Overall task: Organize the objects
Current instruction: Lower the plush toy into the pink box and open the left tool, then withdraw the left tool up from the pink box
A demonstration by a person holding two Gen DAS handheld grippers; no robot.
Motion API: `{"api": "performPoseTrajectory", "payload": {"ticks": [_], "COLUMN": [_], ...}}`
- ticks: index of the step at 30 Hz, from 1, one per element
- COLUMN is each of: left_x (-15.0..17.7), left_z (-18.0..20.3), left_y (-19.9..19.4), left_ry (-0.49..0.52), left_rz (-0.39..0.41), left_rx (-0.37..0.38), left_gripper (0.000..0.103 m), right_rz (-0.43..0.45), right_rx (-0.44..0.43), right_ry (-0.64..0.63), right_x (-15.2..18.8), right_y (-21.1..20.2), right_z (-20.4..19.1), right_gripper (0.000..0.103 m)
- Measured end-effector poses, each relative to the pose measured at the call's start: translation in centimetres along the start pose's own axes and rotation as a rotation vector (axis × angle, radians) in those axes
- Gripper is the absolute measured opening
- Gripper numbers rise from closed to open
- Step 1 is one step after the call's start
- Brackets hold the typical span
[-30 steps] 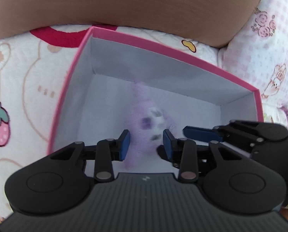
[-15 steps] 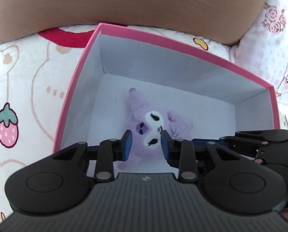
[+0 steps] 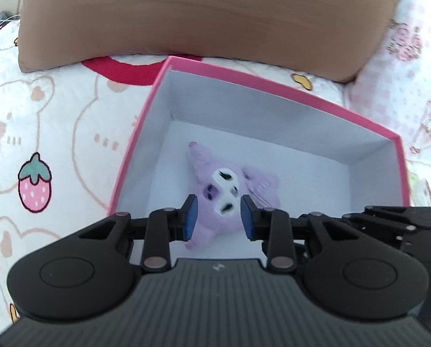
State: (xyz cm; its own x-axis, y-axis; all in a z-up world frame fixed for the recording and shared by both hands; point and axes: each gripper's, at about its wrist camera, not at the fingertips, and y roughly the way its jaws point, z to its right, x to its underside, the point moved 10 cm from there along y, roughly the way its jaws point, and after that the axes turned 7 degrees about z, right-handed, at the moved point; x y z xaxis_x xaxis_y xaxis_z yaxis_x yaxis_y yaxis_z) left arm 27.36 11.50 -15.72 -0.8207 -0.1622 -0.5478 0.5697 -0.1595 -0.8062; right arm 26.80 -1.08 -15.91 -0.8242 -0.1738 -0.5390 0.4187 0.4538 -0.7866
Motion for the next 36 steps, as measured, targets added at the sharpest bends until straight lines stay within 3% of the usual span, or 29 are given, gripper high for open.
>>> {"api": "performPoseTrajectory", "payload": {"ticks": [7,10,15,19,21,22,25,27,31,36], "left_x": [2.1,2.5,3.0,3.2,3.3,3.5,4.1,4.5,5.2,5.6], "left_z": [2.0,2.3,2.9,3.1,3.0,3.0,3.2,3.4,3.7,4.1], "left_y": [-4.1,-6.4,-9.9,-12.1,-12.8,-13.1,-14.0,-14.8,-15.9,-17.0], "left_ry": [0.082,0.115,0.161,0.17,0.166,0.165,0.197,0.222,0.173,0.237], "left_rz": [-0.002,0.021,0.041,0.055,0.058,0.054,0.045,0.049,0.03,0.058], "left_rx": [0.073,0.066,0.043,0.034,0.036,0.041,0.034,0.035,0.081,0.031], "left_gripper": [0.035,0.04,0.06,0.067,0.078,0.078,0.08,0.087,0.094,0.099], "right_rz": [0.065,0.092,0.123,0.147,0.158,0.16,0.174,0.185,0.189,0.178], "right_rx": [0.017,0.03,0.032,0.052,0.072,0.077,0.097,0.124,0.151,0.184], "right_ry": [-0.073,-0.1,-0.107,-0.123,-0.132,-0.133,-0.126,-0.115,-0.075,-0.084], "right_x": [0.7,1.5,2.4,2.9,3.2,3.4,3.9,4.1,4.6,5.7], "right_y": [-5.5,-7.6,-11.0,-13.2,-14.1,-14.6,-16.1,-17.0,-18.0,-19.2], "right_z": [-1.9,-2.5,-3.2,-3.7,-3.9,-4.0,-4.2,-4.2,-3.9,-3.9], "right_gripper": [0.052,0.056,0.064,0.07,0.073,0.075,0.084,0.093,0.094,0.094]}}
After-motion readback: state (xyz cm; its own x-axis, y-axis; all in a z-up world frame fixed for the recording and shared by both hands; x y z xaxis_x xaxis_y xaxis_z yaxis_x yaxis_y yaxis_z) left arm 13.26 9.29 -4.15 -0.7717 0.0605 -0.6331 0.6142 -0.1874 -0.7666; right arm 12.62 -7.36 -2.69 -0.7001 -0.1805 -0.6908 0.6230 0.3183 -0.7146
